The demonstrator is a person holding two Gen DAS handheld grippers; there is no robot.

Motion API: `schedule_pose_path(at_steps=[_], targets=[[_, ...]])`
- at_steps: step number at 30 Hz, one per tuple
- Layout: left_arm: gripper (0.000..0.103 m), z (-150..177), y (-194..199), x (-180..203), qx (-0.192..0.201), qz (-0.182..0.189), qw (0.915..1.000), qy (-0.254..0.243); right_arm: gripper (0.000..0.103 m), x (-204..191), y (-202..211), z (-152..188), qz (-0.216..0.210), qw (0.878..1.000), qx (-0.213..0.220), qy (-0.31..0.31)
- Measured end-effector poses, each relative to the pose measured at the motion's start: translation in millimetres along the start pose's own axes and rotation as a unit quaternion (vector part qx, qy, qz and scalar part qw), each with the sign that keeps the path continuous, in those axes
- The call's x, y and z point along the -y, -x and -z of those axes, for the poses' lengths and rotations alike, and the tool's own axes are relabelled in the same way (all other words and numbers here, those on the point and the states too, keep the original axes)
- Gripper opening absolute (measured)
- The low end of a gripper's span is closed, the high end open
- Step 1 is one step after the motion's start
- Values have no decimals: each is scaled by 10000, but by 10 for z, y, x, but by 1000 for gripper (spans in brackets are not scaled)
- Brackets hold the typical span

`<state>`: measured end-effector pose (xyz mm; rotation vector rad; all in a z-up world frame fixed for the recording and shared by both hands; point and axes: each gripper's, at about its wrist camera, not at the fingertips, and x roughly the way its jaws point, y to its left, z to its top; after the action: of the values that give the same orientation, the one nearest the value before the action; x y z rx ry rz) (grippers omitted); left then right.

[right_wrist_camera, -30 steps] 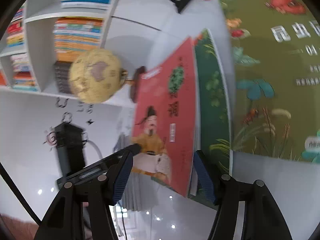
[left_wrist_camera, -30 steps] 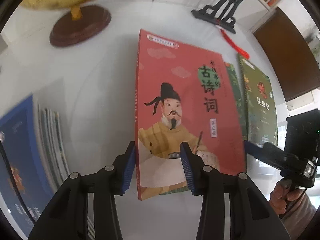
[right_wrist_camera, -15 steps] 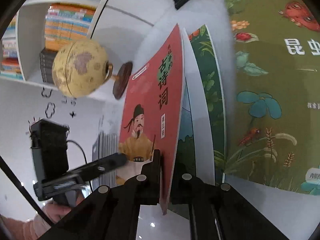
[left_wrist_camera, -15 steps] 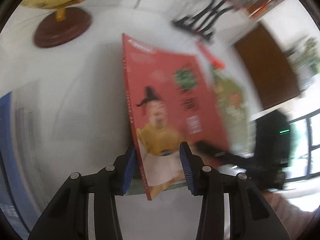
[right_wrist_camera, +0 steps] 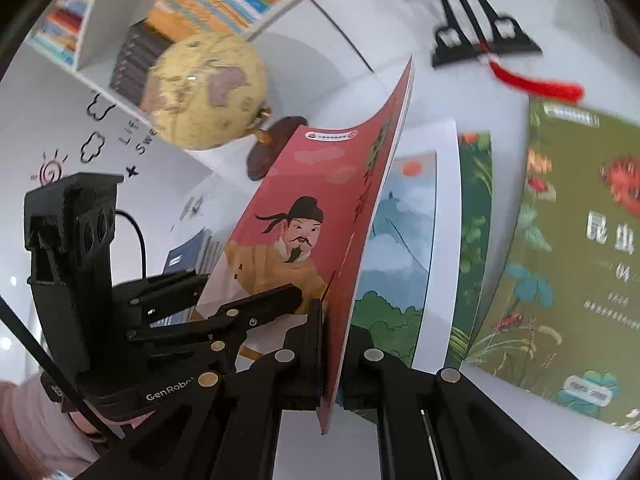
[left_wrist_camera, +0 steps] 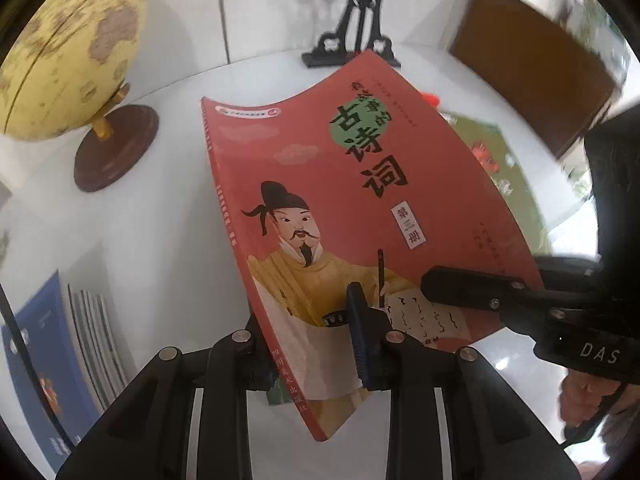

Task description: Organize books

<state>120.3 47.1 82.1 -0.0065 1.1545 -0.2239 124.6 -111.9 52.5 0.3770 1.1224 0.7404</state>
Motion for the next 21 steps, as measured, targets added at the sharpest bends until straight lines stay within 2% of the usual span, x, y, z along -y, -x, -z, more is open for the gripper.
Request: schedule_pose_path(at_steps=[3, 6, 11, 16, 21], targets=[[24, 16, 178, -74, 168, 21, 9999, 18, 5, 3, 129, 18, -271, 9993, 188, -202], [24, 26, 298, -56, 244, -72, 9997, -65, 5, -102, 214, 40, -264, 9993, 263, -55], [24, -58, 441, -15, 387, -34, 9992, 119, 5, -263, 376, 52, -329, 9986, 409, -36], [24, -72, 753, -10, 586, -172, 9981, 125, 5, -589, 533, -15, -439, 9970, 610, 192], [24, 53, 1144, -220, 888, -309, 9949, 373, 6, -935, 624, -80, -599, 9950, 673, 440]])
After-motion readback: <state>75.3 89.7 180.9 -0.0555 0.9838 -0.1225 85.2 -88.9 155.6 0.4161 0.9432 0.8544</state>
